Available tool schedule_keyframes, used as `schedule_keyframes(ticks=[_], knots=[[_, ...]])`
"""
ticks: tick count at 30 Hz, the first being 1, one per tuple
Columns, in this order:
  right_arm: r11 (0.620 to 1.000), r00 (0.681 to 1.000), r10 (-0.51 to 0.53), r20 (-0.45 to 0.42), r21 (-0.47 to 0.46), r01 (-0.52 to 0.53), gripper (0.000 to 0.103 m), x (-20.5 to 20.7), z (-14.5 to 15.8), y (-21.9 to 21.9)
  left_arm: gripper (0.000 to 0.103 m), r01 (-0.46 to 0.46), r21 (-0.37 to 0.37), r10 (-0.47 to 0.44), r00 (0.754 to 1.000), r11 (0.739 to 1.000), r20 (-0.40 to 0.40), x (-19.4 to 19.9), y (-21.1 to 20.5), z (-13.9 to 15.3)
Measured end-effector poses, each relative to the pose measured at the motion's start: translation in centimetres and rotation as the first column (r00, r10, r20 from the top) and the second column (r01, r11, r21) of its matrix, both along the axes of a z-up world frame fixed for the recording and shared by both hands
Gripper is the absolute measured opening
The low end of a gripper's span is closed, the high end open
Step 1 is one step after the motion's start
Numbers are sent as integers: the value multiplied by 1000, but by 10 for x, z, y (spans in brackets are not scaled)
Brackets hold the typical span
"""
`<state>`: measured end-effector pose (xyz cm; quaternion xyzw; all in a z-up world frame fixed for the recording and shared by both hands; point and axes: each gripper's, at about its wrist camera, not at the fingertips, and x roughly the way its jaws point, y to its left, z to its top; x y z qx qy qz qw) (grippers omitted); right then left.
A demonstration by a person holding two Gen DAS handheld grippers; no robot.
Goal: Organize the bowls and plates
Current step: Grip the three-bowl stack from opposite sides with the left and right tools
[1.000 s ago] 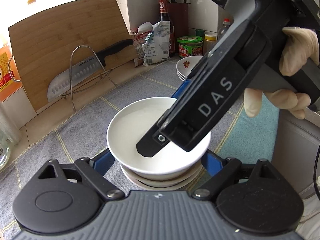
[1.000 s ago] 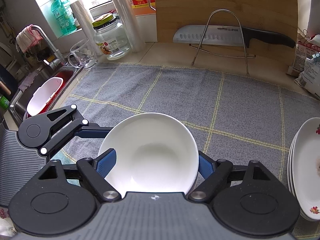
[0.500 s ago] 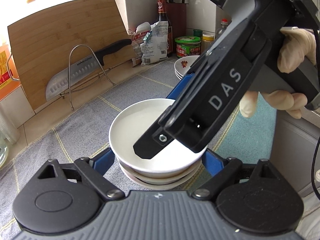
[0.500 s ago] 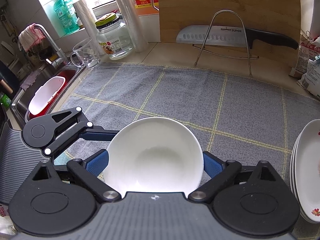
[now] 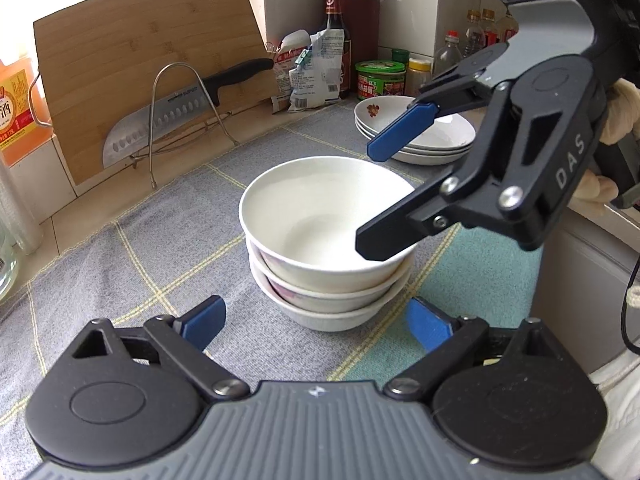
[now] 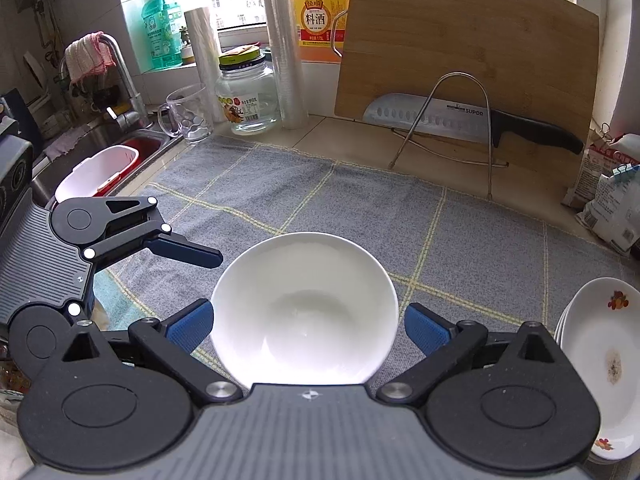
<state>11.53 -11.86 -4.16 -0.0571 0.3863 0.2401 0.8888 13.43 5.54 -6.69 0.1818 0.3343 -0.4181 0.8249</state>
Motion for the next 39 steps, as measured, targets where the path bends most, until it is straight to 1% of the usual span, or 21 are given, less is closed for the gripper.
schedule_keyframes(ticks=[4, 6, 9, 11, 12, 14, 17, 19, 21, 25, 27, 28, 31, 35, 39], knots=[[999, 1000, 16, -7, 30, -16, 103, -12, -4, -6, 97, -13, 37, 14, 999, 999, -38, 3, -2, -15], [999, 1000, 18, -19, 47, -18, 103, -16, -7, -10, 97, -11, 56, 13, 999, 998, -43, 3, -4, -22], [999, 999, 17, -32, 43, -16, 103, -24, -12, -15, 97, 0, 78, 4, 998, 997, -56, 5, -10, -31], [1000, 999, 13, -35, 18, -12, 103, -29, -17, -19, 97, 7, 116, 0, 998, 993, -65, 6, -17, -38], [1000, 999, 11, -35, 2, -11, 103, -30, -19, -20, 97, 12, 129, -5, 998, 992, -55, 5, -21, -41], [998, 999, 12, -31, -65, -14, 103, -36, -33, -24, 97, 12, 146, -6, 999, 989, -44, 4, -26, -44], [994, 998, 6, -60, -111, -12, 103, -37, -55, -32, 98, 12, 134, -4, 998, 991, -61, 8, -31, -45], [993, 997, 4, -76, -116, -13, 103, -35, -65, -37, 102, 3, 126, 6, 998, 992, -69, 11, -32, -47], [994, 996, 14, -83, -110, -23, 103, -31, -73, -41, 103, -11, 110, 21, 996, 994, -91, 16, -31, -49], [990, 995, 73, -70, -113, -81, 103, -20, -81, -39, 103, -19, 105, 28, 996, 994, -85, 16, -32, -49], [987, 990, 111, -89, -105, -121, 103, -14, -87, -37, 103, -25, 100, 33, 996, 995, -83, 15, -32, -49], [985, 990, 123, -61, -114, -130, 103, -15, -88, -35, 103, -31, 97, 38, 996, 995, -80, 15, -32, -49], [973, 985, 169, -18, -155, -170, 103, -19, -93, -32, 103, -53, 82, 59, 996, 995, -69, 13, -31, -50], [976, 979, 194, 55, -112, -187, 103, -26, -100, -42, 103, -85, 59, 88, 995, 995, -51, 8, -29, -51], [969, 971, 230, 62, -107, -223, 103, -23, -99, -46, 103, -83, 43, 85, 996, 996, -40, 8, -28, -52]])
